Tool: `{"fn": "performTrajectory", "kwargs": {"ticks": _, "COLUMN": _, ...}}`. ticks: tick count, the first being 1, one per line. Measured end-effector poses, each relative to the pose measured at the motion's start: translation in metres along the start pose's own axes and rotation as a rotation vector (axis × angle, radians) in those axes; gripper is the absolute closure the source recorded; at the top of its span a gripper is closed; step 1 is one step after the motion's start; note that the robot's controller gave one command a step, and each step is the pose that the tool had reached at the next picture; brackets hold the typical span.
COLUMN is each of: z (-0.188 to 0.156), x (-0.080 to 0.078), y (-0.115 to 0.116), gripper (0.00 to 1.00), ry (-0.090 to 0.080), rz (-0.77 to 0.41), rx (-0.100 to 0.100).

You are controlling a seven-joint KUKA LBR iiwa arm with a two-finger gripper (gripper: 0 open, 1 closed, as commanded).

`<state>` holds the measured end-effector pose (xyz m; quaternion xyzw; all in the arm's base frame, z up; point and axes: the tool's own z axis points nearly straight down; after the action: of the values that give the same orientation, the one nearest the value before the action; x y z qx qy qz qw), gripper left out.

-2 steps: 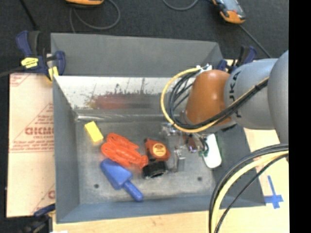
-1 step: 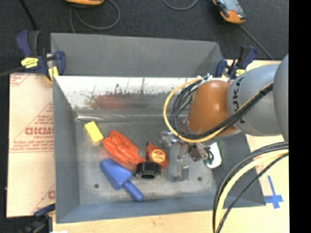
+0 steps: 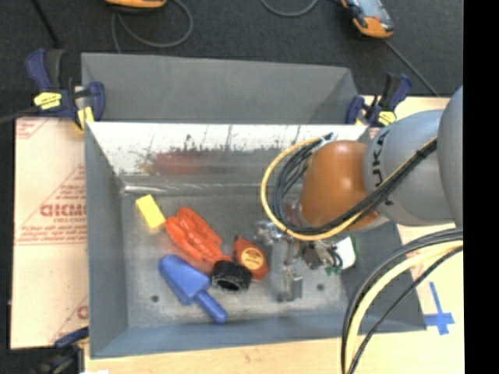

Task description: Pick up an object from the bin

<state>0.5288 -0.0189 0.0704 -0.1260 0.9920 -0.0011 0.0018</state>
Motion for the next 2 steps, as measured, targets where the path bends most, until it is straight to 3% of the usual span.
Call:
{"fn": "performTrajectory", "kwargs": {"ticks": 1, "z": 0.0, "x": -0.057, "y": 0.029, "gripper": 0.0, "ry": 0.005, "rz": 0.075, "rx": -0.004}}
{"fn": "performTrajectory", "kwargs": {"ticks": 2, "z": 0.0, "x": -0.075, "y": 0.05, "gripper": 1.0, "ry": 0.002, "rz": -0.158, "rx": -0.001}}
